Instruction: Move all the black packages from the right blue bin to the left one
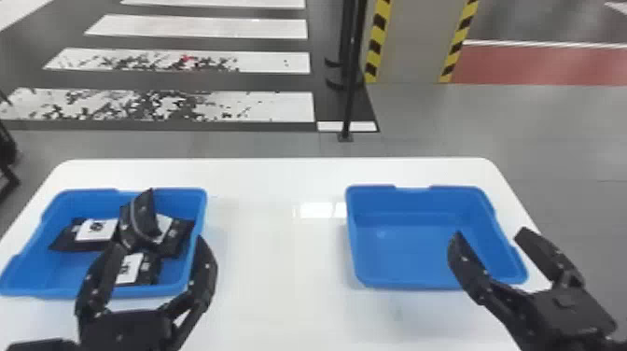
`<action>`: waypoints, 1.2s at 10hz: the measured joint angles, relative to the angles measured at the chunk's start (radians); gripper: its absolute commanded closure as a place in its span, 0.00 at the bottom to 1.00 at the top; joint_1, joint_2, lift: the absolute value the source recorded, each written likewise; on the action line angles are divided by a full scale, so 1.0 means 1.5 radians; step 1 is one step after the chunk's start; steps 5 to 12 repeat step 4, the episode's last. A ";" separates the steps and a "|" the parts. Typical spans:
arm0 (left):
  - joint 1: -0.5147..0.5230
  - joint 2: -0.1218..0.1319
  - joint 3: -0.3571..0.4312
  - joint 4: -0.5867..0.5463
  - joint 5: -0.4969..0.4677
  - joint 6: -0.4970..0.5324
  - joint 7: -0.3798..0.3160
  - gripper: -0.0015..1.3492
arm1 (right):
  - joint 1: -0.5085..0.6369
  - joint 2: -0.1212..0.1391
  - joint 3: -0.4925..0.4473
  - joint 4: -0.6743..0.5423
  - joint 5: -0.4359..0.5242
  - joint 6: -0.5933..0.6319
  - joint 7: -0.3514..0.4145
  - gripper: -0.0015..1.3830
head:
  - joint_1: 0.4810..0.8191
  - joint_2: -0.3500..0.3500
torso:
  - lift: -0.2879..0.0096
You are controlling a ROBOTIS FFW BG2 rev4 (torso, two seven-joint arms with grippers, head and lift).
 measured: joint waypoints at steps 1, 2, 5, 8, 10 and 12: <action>0.000 0.000 0.000 0.000 0.000 0.000 -0.001 0.04 | 0.001 0.000 -0.001 0.000 0.000 0.000 0.000 0.09 | 0.63 0.43 | 0.52; 0.000 0.001 -0.001 0.000 0.000 0.001 -0.001 0.04 | 0.001 0.000 -0.002 0.000 0.000 0.000 0.000 0.09 | 0.63 0.43 | 0.52; -0.001 0.002 -0.003 0.000 0.000 0.000 -0.001 0.05 | 0.001 0.000 -0.003 0.000 0.000 0.000 0.000 0.09 | 0.63 0.42 | 0.52; -0.001 0.002 -0.003 0.000 0.000 0.000 -0.001 0.05 | 0.001 0.000 -0.003 0.000 0.000 0.000 0.000 0.09 | 0.63 0.42 | 0.52; -0.001 0.002 -0.003 0.000 0.000 0.000 -0.001 0.05 | 0.001 0.000 -0.003 0.000 0.000 0.000 0.000 0.09 | 0.63 0.42 | 0.52; -0.001 0.002 -0.003 0.000 0.000 0.000 -0.001 0.05 | 0.001 0.000 -0.003 0.000 0.000 0.000 0.000 0.09 | 0.63 0.42 | 0.52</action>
